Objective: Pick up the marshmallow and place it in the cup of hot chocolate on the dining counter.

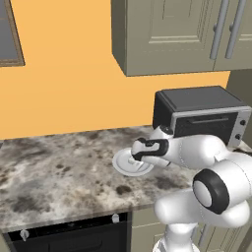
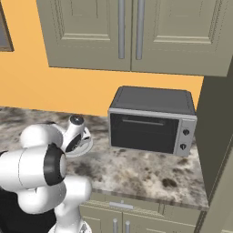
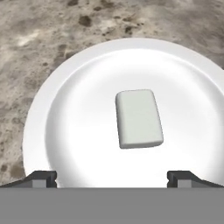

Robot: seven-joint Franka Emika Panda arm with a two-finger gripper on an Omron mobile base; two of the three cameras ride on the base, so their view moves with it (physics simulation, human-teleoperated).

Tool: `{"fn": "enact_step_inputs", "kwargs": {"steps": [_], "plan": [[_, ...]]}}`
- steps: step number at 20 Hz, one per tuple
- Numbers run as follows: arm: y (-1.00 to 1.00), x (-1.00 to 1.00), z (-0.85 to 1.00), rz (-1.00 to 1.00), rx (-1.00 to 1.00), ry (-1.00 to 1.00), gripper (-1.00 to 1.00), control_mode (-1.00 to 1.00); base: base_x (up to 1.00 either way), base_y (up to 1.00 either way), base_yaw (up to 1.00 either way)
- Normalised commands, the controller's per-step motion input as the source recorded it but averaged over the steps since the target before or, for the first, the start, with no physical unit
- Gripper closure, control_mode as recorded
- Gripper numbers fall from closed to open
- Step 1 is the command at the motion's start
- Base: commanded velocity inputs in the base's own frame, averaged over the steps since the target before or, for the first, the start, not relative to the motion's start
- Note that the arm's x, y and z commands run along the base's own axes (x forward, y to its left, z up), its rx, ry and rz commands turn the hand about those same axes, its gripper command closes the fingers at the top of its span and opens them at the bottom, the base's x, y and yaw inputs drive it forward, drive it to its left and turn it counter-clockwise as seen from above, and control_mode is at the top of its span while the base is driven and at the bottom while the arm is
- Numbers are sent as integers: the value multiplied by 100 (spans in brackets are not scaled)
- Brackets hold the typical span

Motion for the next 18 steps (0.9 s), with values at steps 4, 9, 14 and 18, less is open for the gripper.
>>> {"fn": "enact_step_inputs", "kwargs": {"steps": [4,9,14,18], "plan": [[14,6,-15,0,0,0,-100,-100,0,0,0],[15,15,-2,0,0,0,-100,-100,0,0,0],[0,17,0,0,0,0,-100,-100,0,0,0],[0,23,-3,0,0,0,-100,-100,0,0,0]]}}
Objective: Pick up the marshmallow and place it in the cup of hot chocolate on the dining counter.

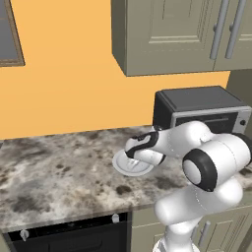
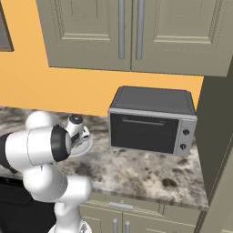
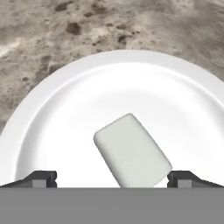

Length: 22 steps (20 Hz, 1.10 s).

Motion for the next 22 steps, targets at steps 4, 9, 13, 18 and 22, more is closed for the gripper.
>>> {"fn": "enact_step_inputs", "kwargs": {"steps": [4,9,13,18,22], "plan": [[0,13,-4,0,0,0,-100,-100,0,0,0],[0,4,-8,0,0,0,-100,-100,0,0,0],[-1,0,-2,1,0,-2,-100,-100,0,0,0],[0,1,-4,6,0,-2,-100,-100,0,0,0],[0,0,-24,9,0,0,-100,-100,0,0,0]]}}
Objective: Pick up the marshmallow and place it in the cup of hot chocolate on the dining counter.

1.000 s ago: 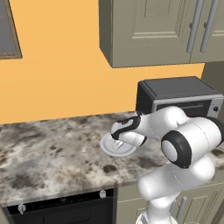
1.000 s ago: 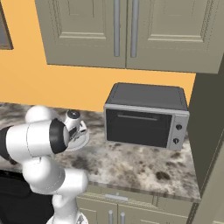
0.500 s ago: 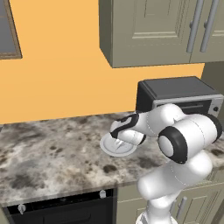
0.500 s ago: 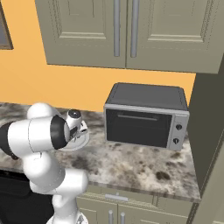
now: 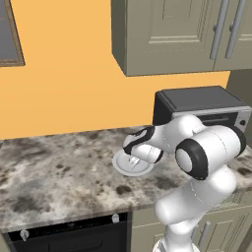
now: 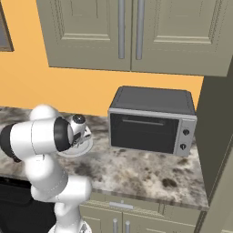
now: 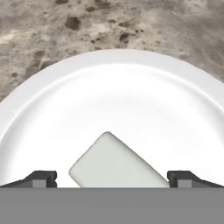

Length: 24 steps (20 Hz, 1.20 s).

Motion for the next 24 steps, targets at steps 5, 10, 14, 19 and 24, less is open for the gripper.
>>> {"fn": "enact_step_inputs", "kwargs": {"steps": [5,10,14,19,24], "plan": [[0,0,-33,13,0,3,-100,-100,0,0,0],[11,0,-35,13,0,1,100,-100,0,0,0],[22,0,-34,12,0,0,100,-100,0,0,0],[27,-36,-24,8,0,0,100,-100,0,0,0],[18,-70,-1,2,-1,0,100,-100,0,0,0]]}}
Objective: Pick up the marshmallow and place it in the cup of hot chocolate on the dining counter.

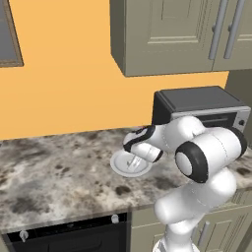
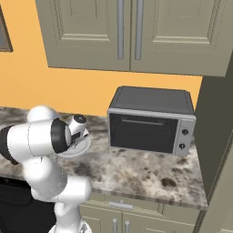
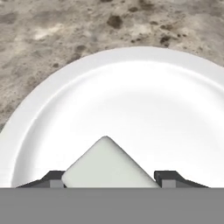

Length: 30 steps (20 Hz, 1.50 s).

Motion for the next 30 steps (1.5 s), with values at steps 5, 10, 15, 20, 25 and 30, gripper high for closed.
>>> {"fn": "enact_step_inputs", "kwargs": {"steps": [5,10,15,20,25,30], "plan": [[1,-62,29,-4,0,1,100,-100,0,0,0],[0,-23,82,-10,0,1,100,-100,0,0,0],[0,-30,88,-13,0,2,100,-100,0,0,0],[0,-47,67,-20,0,5,100,-100,0,0,0],[0,-47,61,-27,0,4,100,-100,0,0,0],[0,-44,63,-33,0,2,100,-100,0,0,0]]}}
